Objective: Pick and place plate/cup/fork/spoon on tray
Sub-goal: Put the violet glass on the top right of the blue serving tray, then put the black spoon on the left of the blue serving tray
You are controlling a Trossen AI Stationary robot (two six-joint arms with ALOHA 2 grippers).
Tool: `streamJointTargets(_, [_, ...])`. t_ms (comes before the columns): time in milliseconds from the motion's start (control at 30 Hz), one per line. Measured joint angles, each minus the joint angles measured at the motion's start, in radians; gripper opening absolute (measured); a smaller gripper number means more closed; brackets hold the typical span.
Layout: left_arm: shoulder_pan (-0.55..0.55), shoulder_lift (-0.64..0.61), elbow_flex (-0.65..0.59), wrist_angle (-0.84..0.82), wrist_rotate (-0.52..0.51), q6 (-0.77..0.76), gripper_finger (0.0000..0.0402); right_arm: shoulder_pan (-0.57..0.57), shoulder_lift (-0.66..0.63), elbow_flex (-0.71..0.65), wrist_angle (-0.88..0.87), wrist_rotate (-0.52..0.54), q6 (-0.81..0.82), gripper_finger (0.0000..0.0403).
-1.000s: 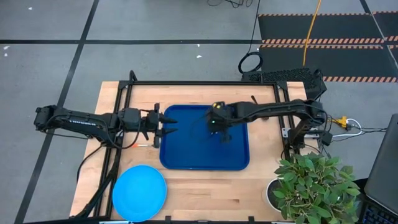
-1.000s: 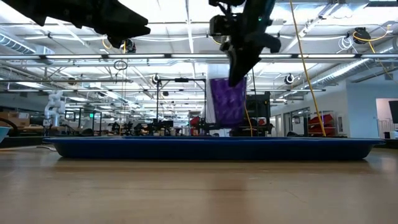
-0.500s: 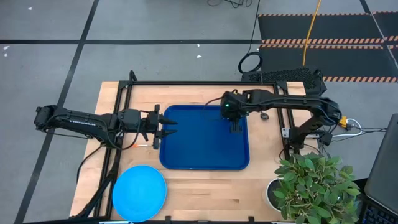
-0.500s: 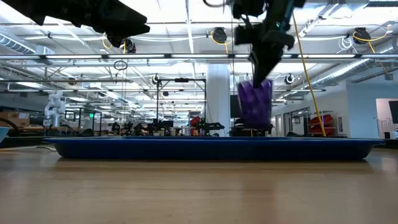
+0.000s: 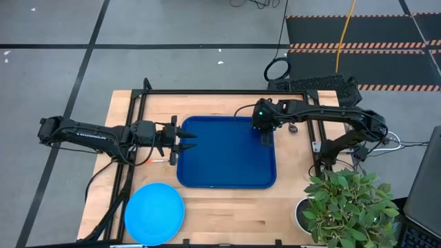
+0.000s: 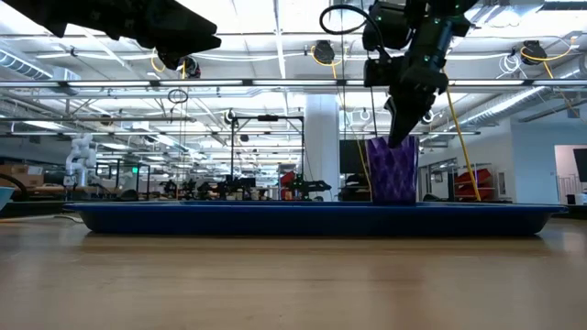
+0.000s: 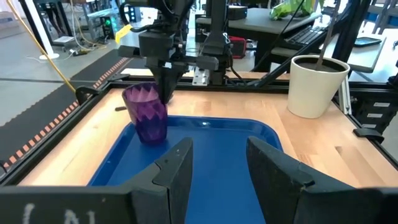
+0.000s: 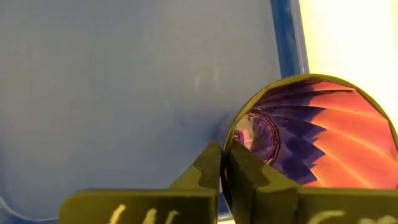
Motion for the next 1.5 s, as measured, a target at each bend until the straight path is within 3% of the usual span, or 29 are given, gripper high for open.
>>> streamJointTargets(433, [0.0,0.0,0.0,-0.002,0.0,-0.004,0.0154,0.0,0.003,-0.014,0.051,-0.001,0.003,0.0008])
streamJointTargets(800, [0.0,0.0,0.0,-0.004,0.0,-0.004,0.0154,0.0,0.003,-0.014,0.052,0.0,0.029,0.0079])
streamJointTargets(1067, [-0.001,0.0,0.0,-0.012,0.0,-0.008,0.0154,0.0,0.002,-0.014,0.052,0.001,0.033,0.0095])
streamJointTargets(1400, [-0.001,0.0,0.0,-0.063,0.001,-0.01,0.0154,0.0,-0.181,-0.004,0.016,0.01,0.086,0.0095])
streamJointTargets(1500, [0.0,0.0,0.0,-0.06,0.002,-0.016,0.0154,0.001,-0.239,-0.004,-0.024,0.118,0.143,0.0095])
